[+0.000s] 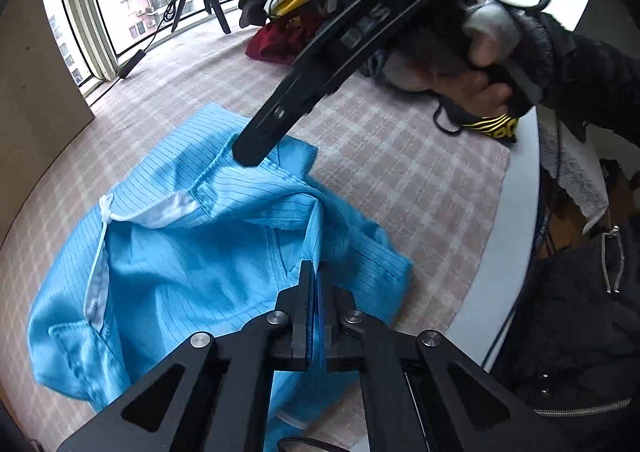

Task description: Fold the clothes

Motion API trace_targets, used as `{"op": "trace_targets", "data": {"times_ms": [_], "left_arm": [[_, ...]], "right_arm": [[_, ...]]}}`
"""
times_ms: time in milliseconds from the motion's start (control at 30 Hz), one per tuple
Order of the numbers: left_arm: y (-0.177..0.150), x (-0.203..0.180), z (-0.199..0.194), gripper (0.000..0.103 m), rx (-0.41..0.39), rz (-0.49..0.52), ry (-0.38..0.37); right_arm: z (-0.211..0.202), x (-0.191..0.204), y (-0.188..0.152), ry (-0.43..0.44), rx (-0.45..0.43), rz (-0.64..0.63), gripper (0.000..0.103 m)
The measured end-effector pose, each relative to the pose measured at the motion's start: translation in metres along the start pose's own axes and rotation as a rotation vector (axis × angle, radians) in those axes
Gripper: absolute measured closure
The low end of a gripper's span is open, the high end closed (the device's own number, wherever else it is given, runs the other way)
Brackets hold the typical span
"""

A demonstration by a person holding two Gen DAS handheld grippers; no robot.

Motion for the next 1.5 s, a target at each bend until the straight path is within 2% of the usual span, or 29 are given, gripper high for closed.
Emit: {"op": "trace_targets", "data": {"times_ms": [100, 133, 200, 267, 300, 333, 367, 467, 533, 567, 600, 633, 667, 700, 1000, 1100, 1200, 1267, 1333, 1500], "left_arm": [[-0.014, -0.001, -0.006, 0.102, 0.004, -0.030, -0.004], [-0.019, -0.001, -0.008, 0.098, 0.006, -0.040, -0.005], [-0.027, -0.001, -0.012, 0.097, 0.007, -0.061, -0.006], [-0.022, 0.001, -0.012, 0.087, -0.005, -0.089, 0.005], [-0.019, 0.002, -0.012, 0.072, -0.011, -0.102, 0.009], [-0.019, 0.002, -0.012, 0.063, -0.017, -0.112, 0.005], [-0.018, 0.003, -0.012, 0.062, -0.023, -0.121, 0.001], [-0.015, 0.004, -0.010, 0.066, -0.040, -0.148, -0.010], [-0.014, 0.005, -0.009, 0.098, -0.051, -0.166, -0.018], [-0.013, 0.006, -0.009, 0.101, -0.057, -0.175, -0.021], [-0.012, 0.006, -0.009, 0.101, -0.063, -0.184, -0.025], [-0.011, 0.007, -0.008, 0.102, -0.069, -0.193, -0.029], [-0.010, 0.007, -0.008, 0.102, -0.074, -0.202, -0.033], [-0.010, 0.008, -0.007, 0.102, -0.080, -0.211, -0.037], [-0.028, 0.002, -0.026, 0.102, -0.168, -0.290, -0.025], [-0.036, 0.000, -0.034, 0.102, -0.198, -0.318, -0.016], [-0.052, 0.009, -0.051, 0.102, -0.198, -0.364, 0.012], [-0.063, 0.016, -0.063, 0.101, -0.197, -0.394, 0.031], [-0.074, 0.022, -0.074, 0.090, -0.197, -0.425, 0.050], [-0.100, 0.037, -0.103, 0.086, -0.196, -0.501, 0.098]], "right_arm": [[0.008, 0.001, -0.002, -0.016, 0.015, -0.011, 0.057], [0.006, 0.001, -0.004, -0.004, 0.017, -0.004, 0.060], [0.006, 0.001, -0.006, 0.015, 0.023, 0.005, 0.061], [0.009, 0.002, -0.008, 0.015, 0.030, -0.003, 0.061], [0.011, 0.003, -0.009, 0.015, 0.033, -0.006, 0.061], [0.013, 0.003, -0.010, 0.014, 0.036, -0.010, 0.064], [0.014, 0.003, -0.011, 0.018, 0.038, -0.008, 0.069], [0.013, 0.002, -0.013, 0.034, 0.040, 0.008, 0.075], [0.012, 0.001, -0.014, 0.036, 0.038, 0.010, 0.075], [0.011, 0.001, -0.014, 0.040, 0.038, 0.011, 0.075], [0.011, 0.001, -0.015, 0.041, 0.036, 0.013, 0.075], [0.010, 0.000, -0.015, 0.043, 0.033, 0.013, 0.079], [0.009, 0.000, -0.015, 0.043, 0.028, 0.015, 0.095], [0.008, -0.001, -0.016, 0.041, 0.021, 0.018, 0.100], [-0.007, -0.009, -0.017, 0.028, -0.055, 0.086, 0.101], [-0.003, -0.006, -0.020, -0.042, -0.019, 0.056, 0.101], [0.001, 0.002, -0.021, -0.160, 0.008, -0.017, 0.100], [-0.001, 0.001, -0.018, -0.216, 0.023, -0.010, 0.093], [-0.010, -0.001, -0.014, -0.272, 0.004, 0.008, 0.088], [-0.048, 0.014, -0.010, -0.302, -0.098, -0.004, 0.086]]}}
Point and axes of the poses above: each gripper's, at about its wrist camera, not at the fingertips, and z roughly the way its jaws point, x to its left, y to its top, the point moved 4 cm from there along z, roughly the way its jaws point, and after that the axes turned 3 degrees about z, right-handed, at the moved point
